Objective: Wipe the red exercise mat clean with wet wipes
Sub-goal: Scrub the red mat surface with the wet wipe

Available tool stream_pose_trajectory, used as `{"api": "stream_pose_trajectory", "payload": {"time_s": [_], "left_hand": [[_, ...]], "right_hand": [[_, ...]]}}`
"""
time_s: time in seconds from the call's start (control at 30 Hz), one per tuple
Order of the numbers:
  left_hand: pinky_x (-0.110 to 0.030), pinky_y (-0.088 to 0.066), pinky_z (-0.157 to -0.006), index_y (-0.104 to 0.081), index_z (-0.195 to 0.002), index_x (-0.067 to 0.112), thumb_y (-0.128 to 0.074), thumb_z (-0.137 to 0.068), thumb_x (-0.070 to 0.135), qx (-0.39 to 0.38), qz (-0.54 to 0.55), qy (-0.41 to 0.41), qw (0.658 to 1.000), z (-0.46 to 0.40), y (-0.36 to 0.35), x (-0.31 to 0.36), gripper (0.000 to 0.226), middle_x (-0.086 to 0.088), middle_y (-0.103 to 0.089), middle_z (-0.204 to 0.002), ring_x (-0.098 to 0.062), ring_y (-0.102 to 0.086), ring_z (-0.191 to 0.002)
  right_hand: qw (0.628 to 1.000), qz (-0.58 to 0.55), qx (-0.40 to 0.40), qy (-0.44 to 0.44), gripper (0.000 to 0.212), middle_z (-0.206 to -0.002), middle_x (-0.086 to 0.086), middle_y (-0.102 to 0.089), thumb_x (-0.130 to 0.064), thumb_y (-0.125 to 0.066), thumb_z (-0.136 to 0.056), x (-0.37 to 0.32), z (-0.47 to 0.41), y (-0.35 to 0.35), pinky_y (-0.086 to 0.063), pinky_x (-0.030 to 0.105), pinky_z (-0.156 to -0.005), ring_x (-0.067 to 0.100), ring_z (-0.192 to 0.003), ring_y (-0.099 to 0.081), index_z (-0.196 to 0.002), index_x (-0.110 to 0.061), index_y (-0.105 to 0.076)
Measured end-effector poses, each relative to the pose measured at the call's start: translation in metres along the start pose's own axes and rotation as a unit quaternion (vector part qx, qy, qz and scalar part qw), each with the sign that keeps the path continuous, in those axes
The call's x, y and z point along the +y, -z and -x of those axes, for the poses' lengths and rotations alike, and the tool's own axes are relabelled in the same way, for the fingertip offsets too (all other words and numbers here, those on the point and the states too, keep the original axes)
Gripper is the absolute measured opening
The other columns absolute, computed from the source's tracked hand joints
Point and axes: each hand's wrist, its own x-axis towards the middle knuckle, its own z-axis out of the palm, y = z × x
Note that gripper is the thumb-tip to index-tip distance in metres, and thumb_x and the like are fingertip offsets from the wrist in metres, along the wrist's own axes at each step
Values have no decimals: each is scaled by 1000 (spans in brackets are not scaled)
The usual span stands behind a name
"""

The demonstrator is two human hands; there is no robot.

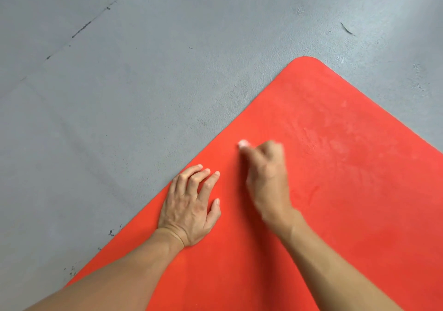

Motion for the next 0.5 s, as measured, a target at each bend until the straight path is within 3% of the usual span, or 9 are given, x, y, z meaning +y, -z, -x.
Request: {"api": "stream_pose_trajectory", "payload": {"time_s": [0.07, 0.13, 0.27, 0.33, 0.4, 0.5], "left_hand": [[-50, -43, -112, -62, -140, 11, -58, -89, 39, 4, 2, -2, 1000, 0, 0, 0, 58, -12, -58, -133, -34, -51, -133], [-49, -41, -114, -62, -137, 10, -58, -89, 39, 10, 6, -6, 1000, 0, -1, 0, 57, -11, -58, -133, -34, -51, -132], [-49, -39, -117, -62, -136, 9, -57, -90, 38, 14, 13, -10, 1000, 0, -2, -1, 55, -11, -59, -133, -34, -52, -131], [-49, -39, -117, -61, -137, 10, -58, -90, 39, 12, 15, -11, 1000, 0, -2, -1, 56, -11, -59, -133, -33, -52, -131], [-48, -39, -117, -60, -137, 11, -59, -88, 39, 12, 14, -12, 1000, 0, -1, 0, 56, -10, -58, -133, -33, -52, -131], [-48, -39, -116, -61, -137, 12, -59, -88, 39, 8, 8, -7, 1000, -1, -1, -1, 57, -11, -59, -132, -33, -53, -131]], "right_hand": [[991, -13, -95, 97, 32, -90, 8, -51, -9, -49, -102, -9, 25, 2, -44, 36, -71, 25, -83, -47, -127, -6, -69], [986, 8, -111, 125, 29, -89, 8, -53, -12, -52, -104, 6, 6, 9, -46, 40, -69, 27, -82, -49, -125, -7, -70], [994, 88, 54, -46, 19, -83, 12, -49, -12, -58, -103, 44, -55, 19, -43, 44, -67, 30, -82, -48, -107, -7, -76], [990, 82, 70, -86, 20, -83, 12, -47, -6, -58, -102, 30, -51, 7, -36, 36, -69, 29, -82, -46, -113, -5, -75], [999, 32, -5, 3, 27, -86, 10, -48, -3, -54, -101, 5, -25, -8, -34, 35, -70, 26, -82, -45, -123, -5, -71], [970, -15, -163, 182, 36, -96, 10, -54, -13, -44, -104, -7, -9, -9, -46, 39, -74, 27, -86, -48, -132, -5, -65]]}}
